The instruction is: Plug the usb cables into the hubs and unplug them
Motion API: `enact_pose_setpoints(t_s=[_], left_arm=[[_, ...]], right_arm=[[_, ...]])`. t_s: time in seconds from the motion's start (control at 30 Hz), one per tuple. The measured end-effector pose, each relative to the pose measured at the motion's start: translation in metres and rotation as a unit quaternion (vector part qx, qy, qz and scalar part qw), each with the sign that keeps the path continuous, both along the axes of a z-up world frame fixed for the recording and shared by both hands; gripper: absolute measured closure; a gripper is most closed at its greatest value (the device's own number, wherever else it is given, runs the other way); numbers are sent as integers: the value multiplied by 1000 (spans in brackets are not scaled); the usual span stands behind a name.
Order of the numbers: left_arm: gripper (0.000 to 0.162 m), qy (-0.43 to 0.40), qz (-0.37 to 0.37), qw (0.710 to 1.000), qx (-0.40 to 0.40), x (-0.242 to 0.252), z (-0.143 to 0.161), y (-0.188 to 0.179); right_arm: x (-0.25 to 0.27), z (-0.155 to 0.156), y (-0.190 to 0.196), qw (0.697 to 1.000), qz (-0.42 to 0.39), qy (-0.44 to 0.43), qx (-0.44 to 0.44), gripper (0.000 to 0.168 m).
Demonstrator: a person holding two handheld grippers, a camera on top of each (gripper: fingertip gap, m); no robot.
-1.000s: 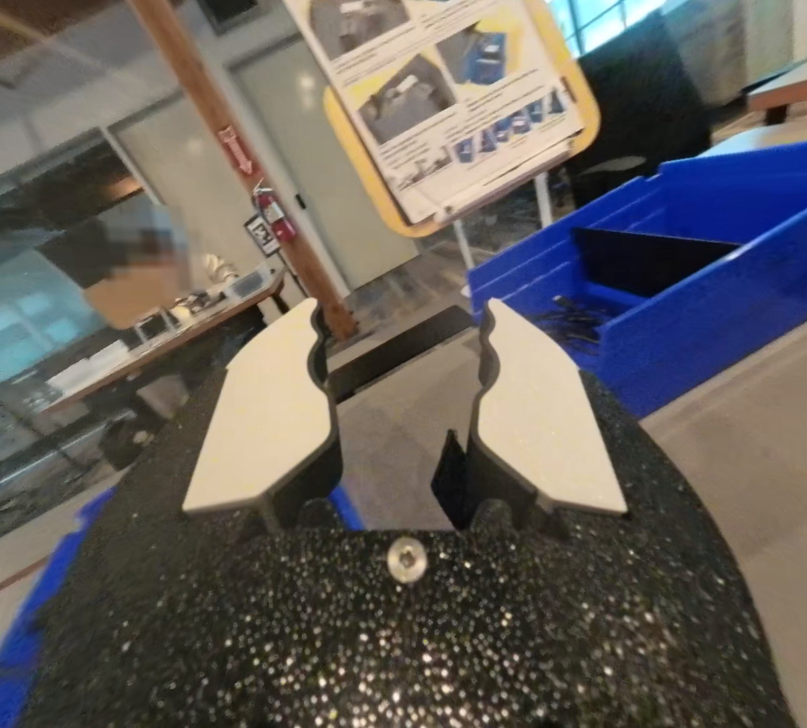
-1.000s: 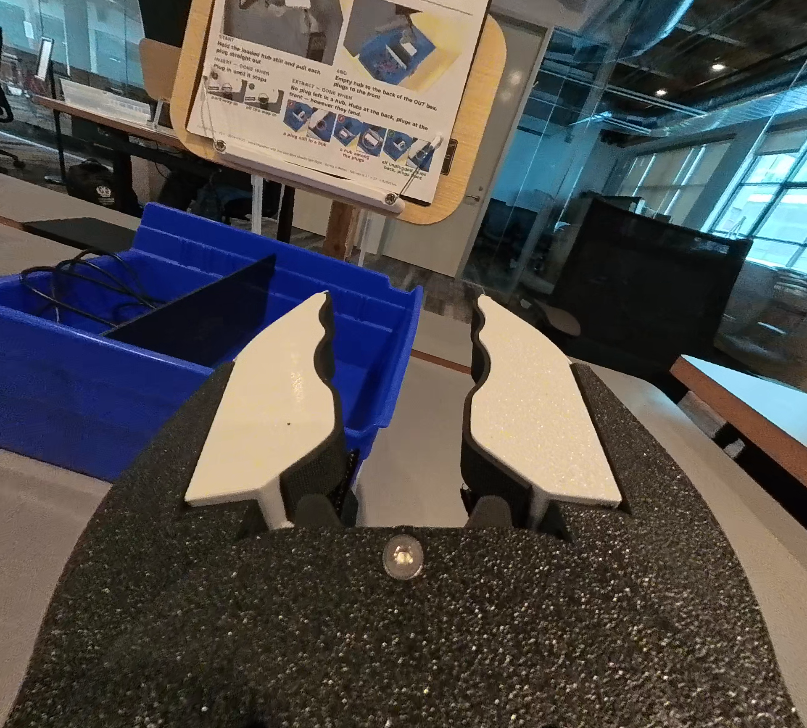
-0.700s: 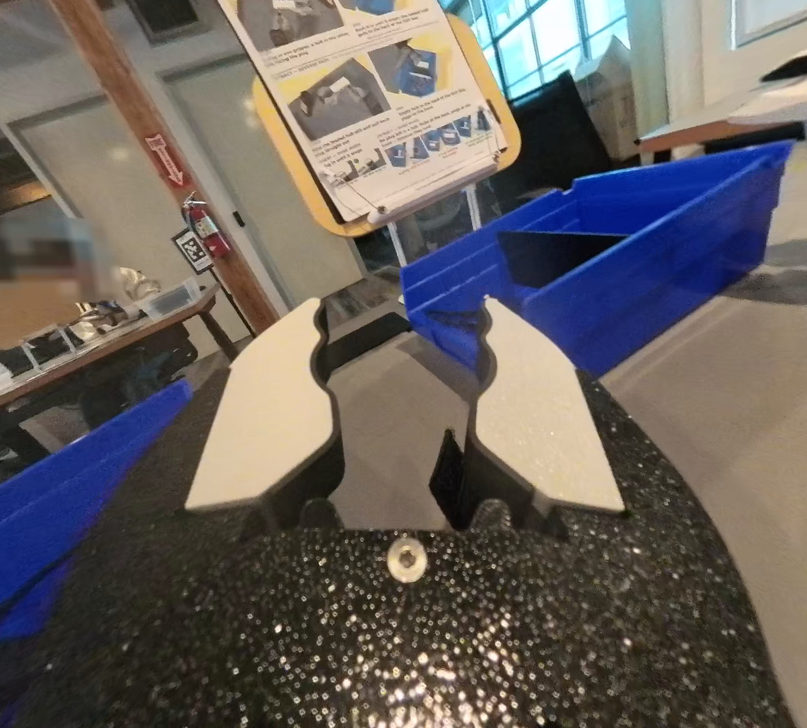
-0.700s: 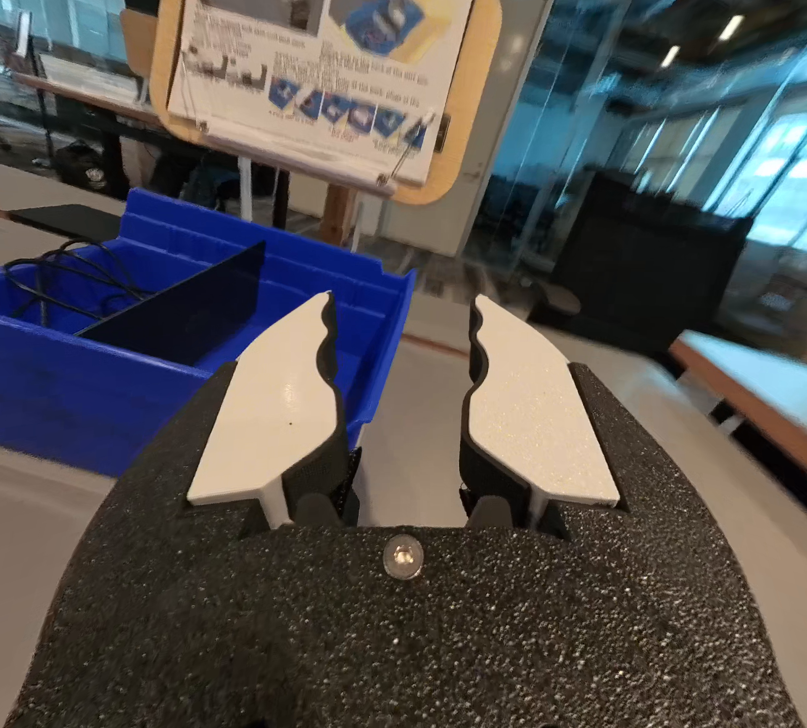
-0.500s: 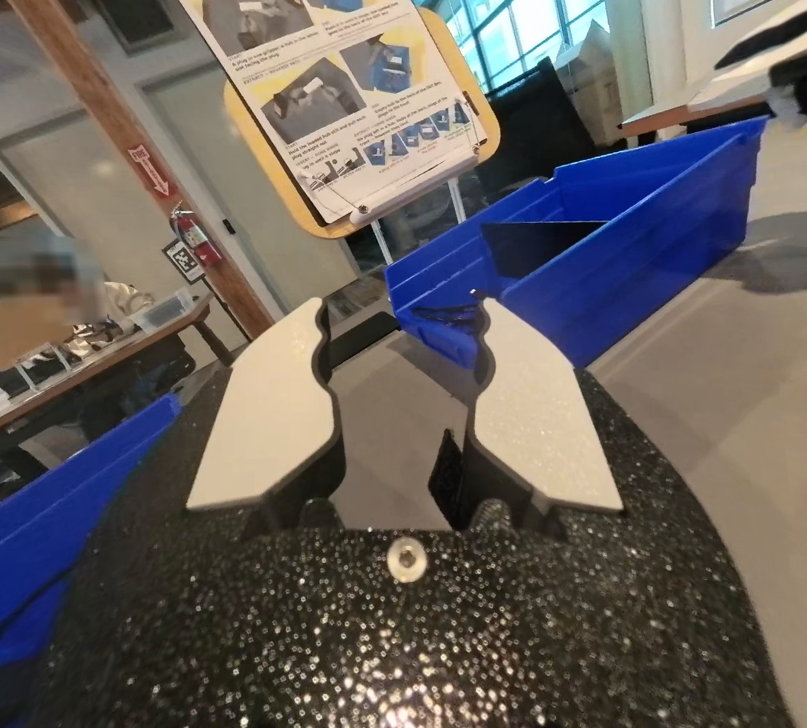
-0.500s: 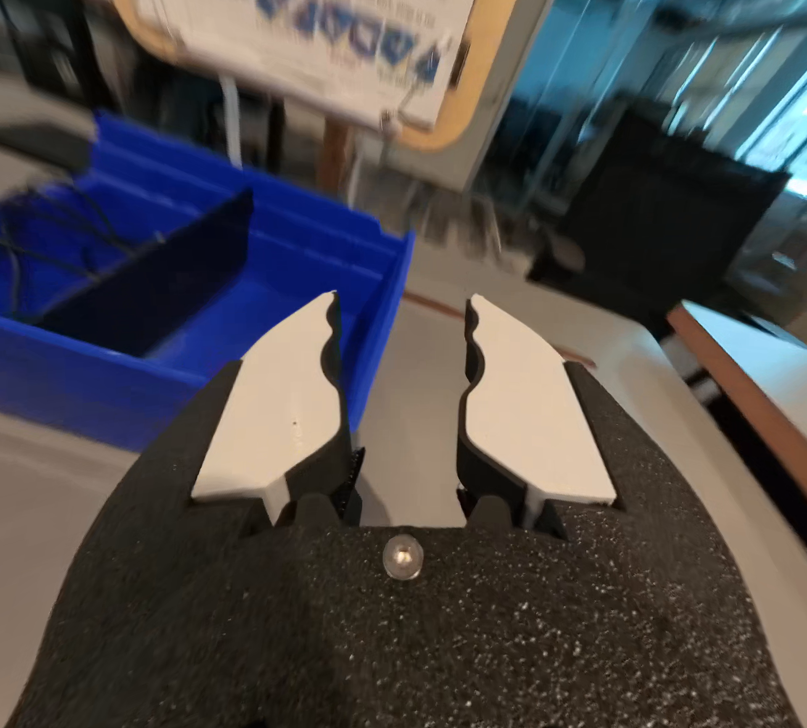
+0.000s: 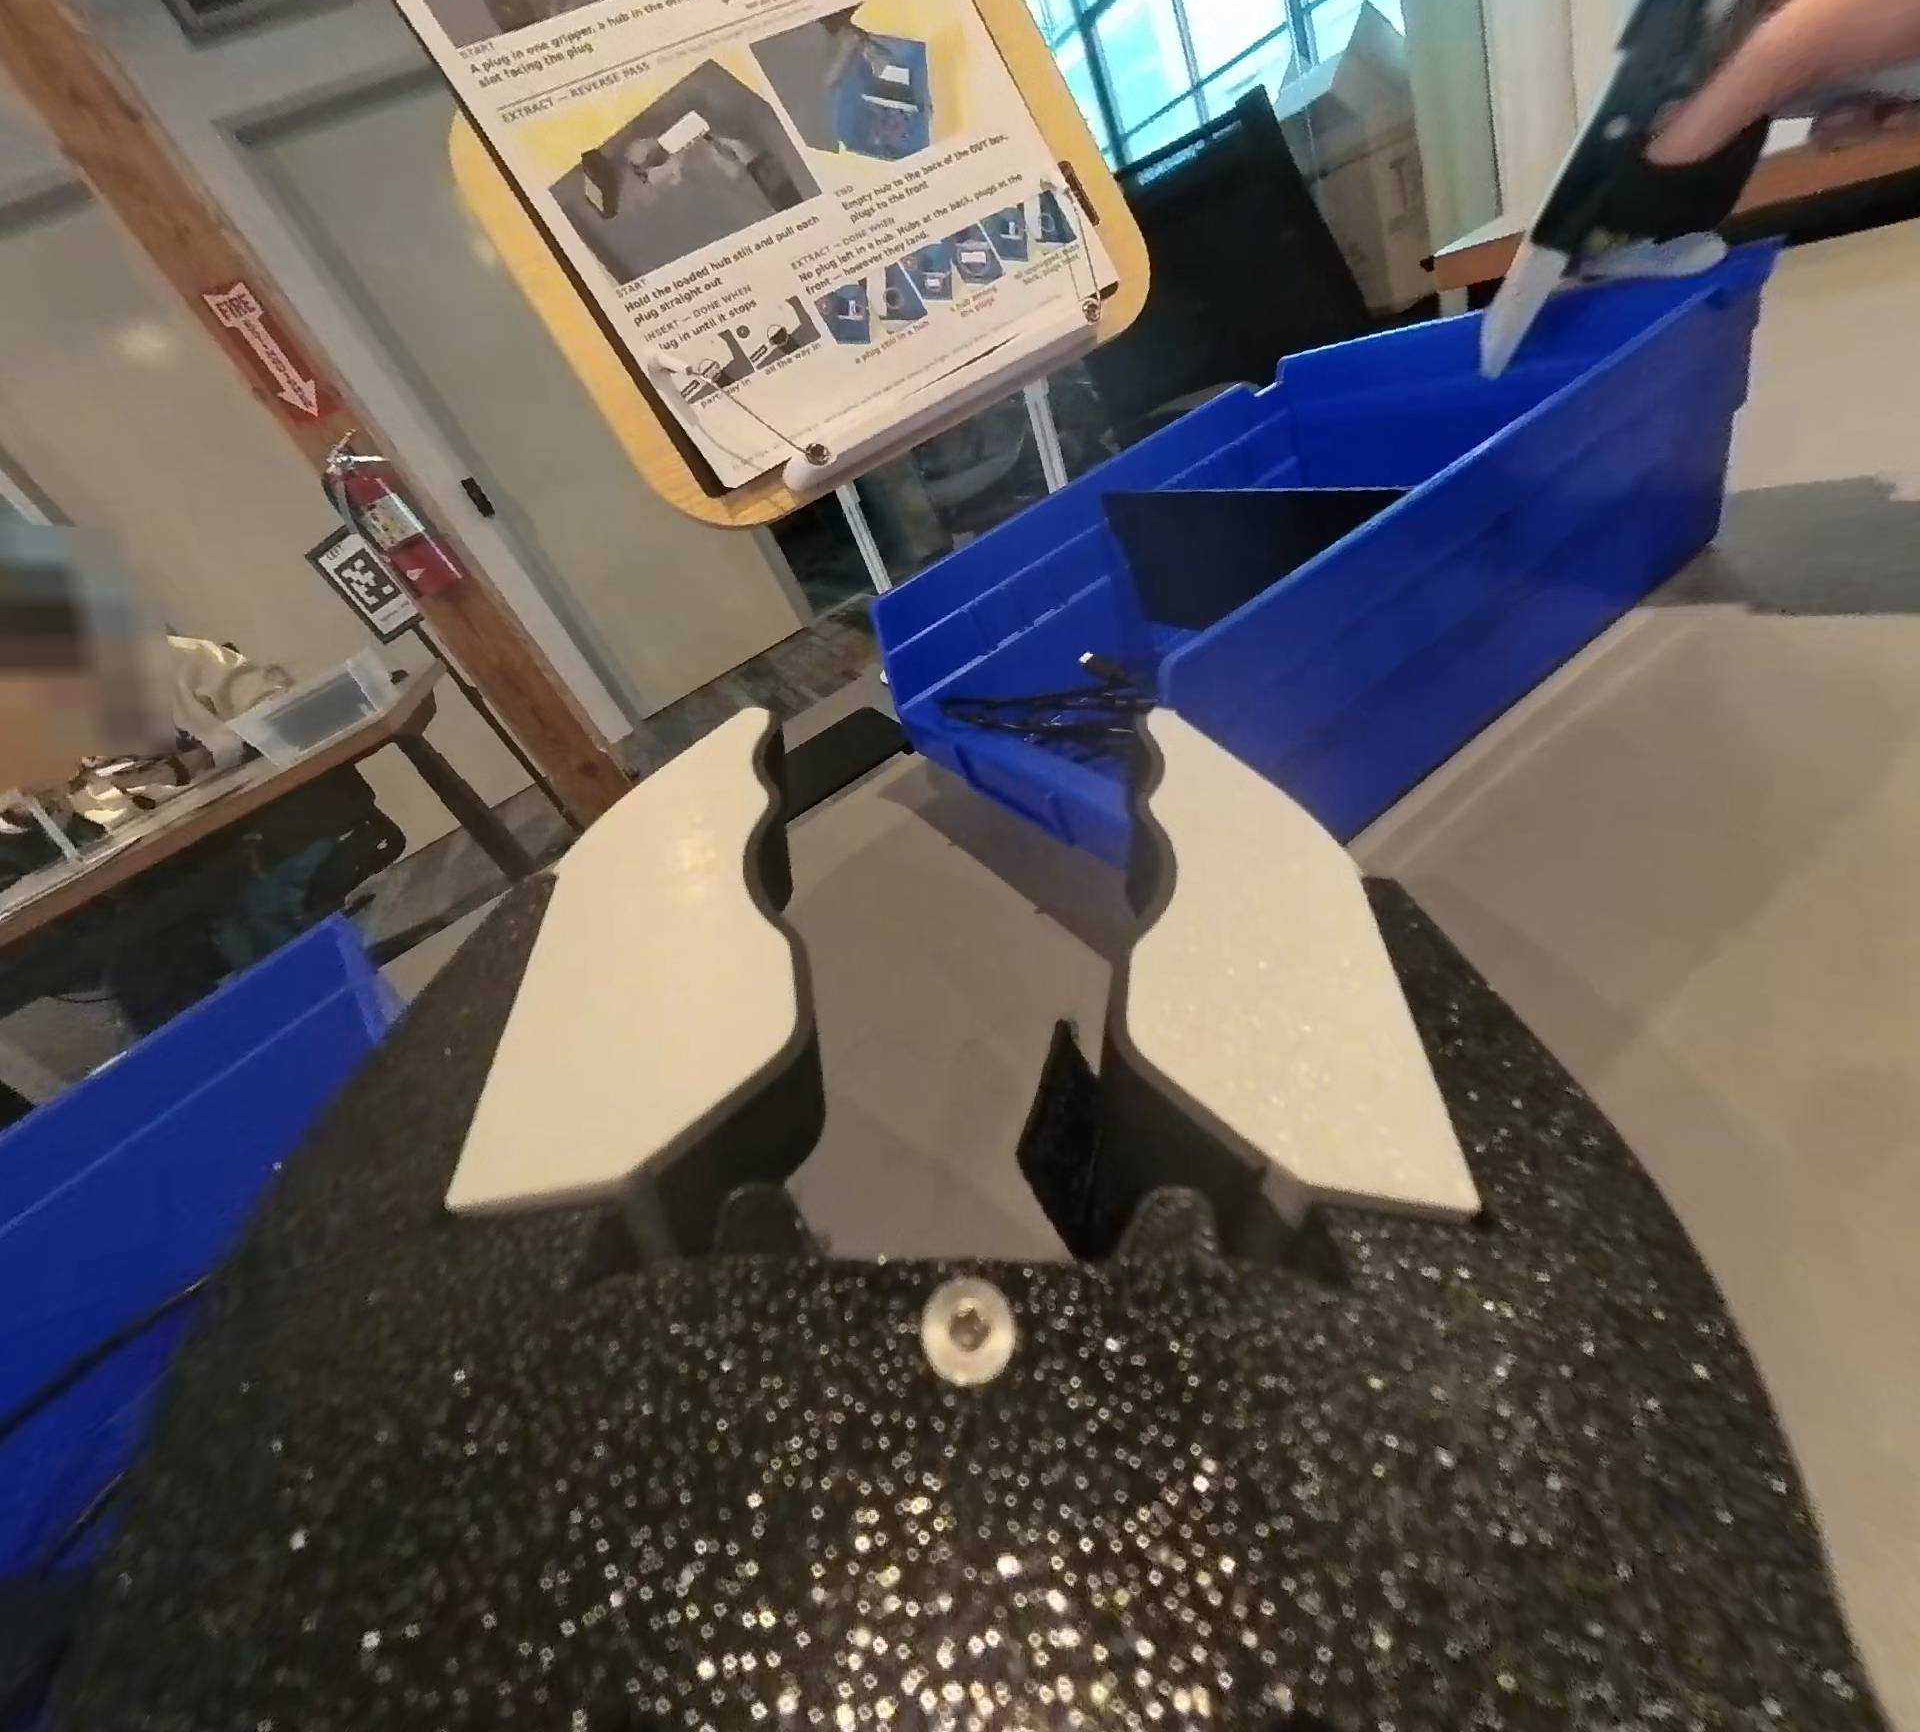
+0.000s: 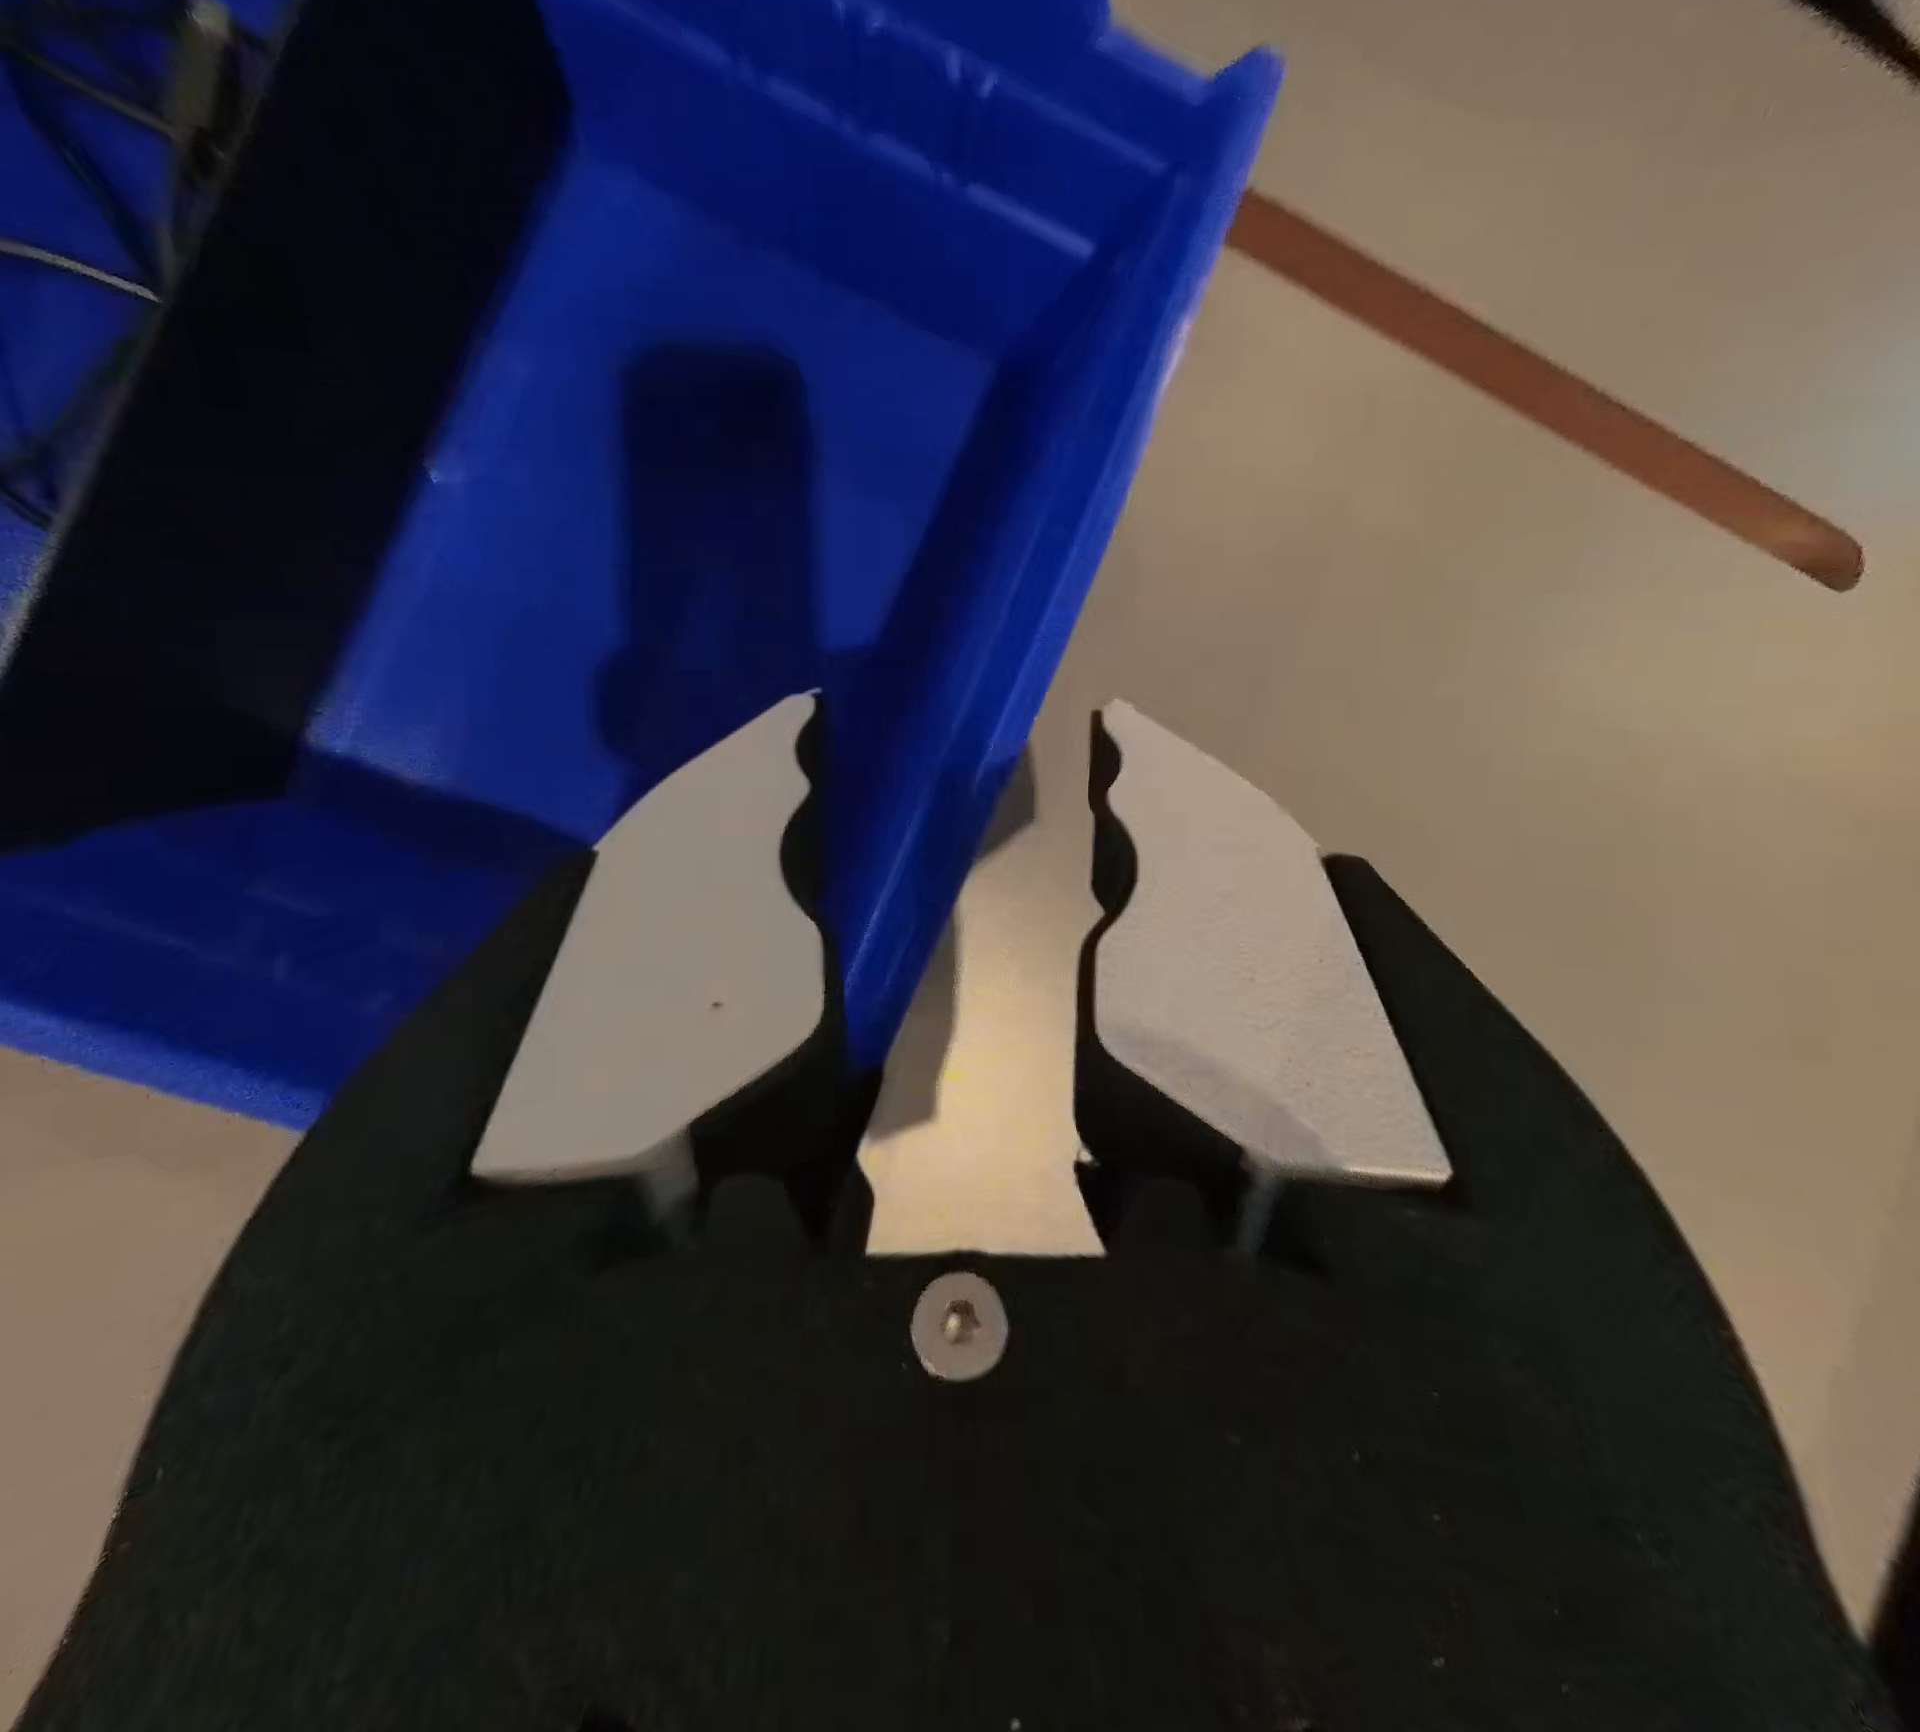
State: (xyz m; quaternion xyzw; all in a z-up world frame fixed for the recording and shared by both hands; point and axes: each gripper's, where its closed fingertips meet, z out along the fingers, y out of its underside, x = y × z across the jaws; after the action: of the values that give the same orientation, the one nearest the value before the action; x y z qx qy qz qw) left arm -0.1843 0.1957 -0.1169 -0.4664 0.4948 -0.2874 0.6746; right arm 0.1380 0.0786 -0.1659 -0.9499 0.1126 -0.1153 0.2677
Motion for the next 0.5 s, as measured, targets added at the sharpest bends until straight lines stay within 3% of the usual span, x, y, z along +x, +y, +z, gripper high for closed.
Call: enact_pose_setpoints(t_s=[0.23, 0.37, 0.5], left_arm=[[101, 13, -1, 1000, 9, 1, -5, -2], [102, 14, -2, 1000, 5, 1, -5, -1], [103, 24, -5, 1000, 7, 3, -10, -2]], right_arm=[[12, -3, -8, 997, 26, -2, -69, 153], [17, -6, -25, 990, 102, 55, -85, 157], [45, -6, -37, 973, 196, -11, -121, 152]])
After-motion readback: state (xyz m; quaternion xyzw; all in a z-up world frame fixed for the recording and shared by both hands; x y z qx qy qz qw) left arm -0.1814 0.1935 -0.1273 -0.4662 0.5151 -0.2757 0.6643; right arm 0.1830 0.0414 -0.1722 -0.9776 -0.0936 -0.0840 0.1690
